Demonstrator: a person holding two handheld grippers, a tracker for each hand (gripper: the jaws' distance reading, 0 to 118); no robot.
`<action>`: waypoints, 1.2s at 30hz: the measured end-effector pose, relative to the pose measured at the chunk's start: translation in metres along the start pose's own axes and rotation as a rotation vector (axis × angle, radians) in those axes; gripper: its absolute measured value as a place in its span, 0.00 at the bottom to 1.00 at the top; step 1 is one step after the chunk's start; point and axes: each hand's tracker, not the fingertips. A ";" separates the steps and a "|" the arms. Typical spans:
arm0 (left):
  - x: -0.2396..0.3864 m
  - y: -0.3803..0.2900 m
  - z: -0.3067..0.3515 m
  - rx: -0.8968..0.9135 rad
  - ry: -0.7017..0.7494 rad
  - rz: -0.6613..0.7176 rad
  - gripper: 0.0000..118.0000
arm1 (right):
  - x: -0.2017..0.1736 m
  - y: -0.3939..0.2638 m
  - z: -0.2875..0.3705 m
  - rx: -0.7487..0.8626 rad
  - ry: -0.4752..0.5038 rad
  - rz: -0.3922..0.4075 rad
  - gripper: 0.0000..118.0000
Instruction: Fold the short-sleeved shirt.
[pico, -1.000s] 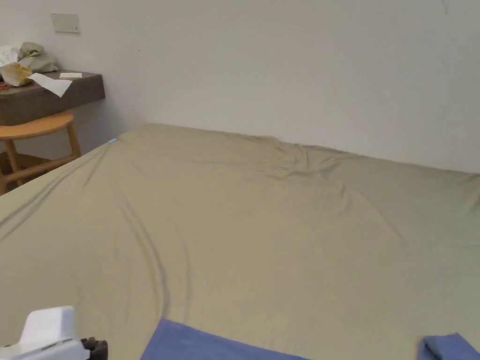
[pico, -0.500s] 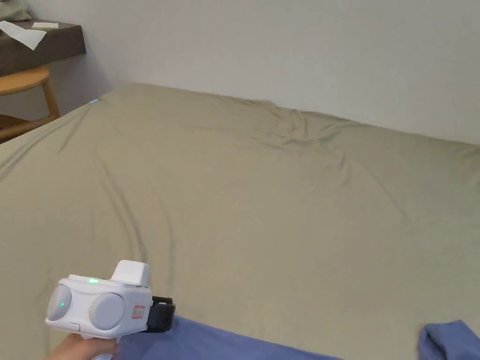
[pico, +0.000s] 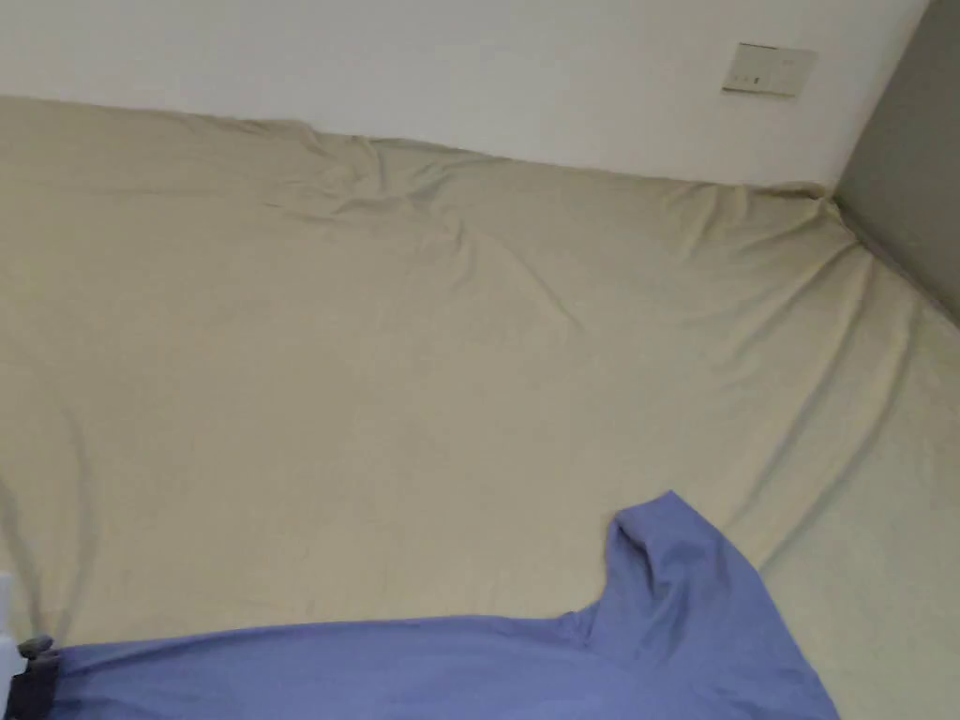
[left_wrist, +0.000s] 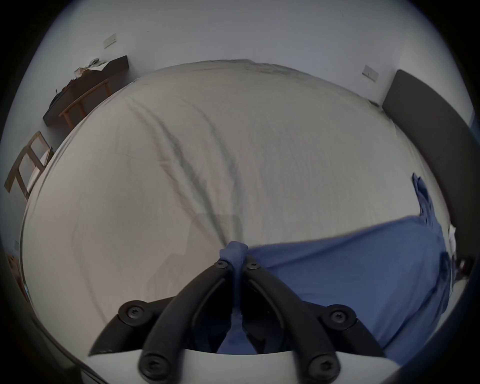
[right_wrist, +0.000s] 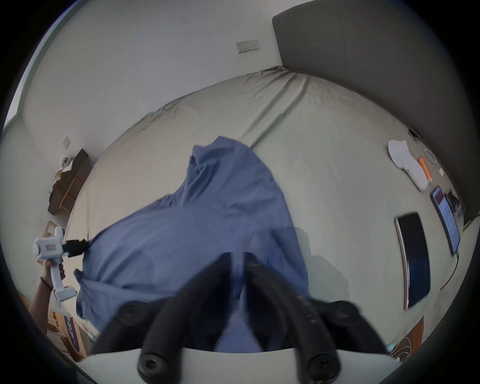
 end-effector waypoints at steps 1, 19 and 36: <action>0.003 -0.001 -0.001 0.007 0.010 -0.020 0.04 | 0.001 0.009 -0.006 0.006 -0.004 0.003 0.46; 0.002 0.007 -0.005 -0.012 0.008 0.100 0.04 | 0.008 0.100 -0.145 -0.112 -0.072 0.204 0.22; -0.029 -0.075 0.157 0.179 -0.038 0.164 0.04 | 0.023 -0.005 0.077 0.126 0.002 0.099 0.05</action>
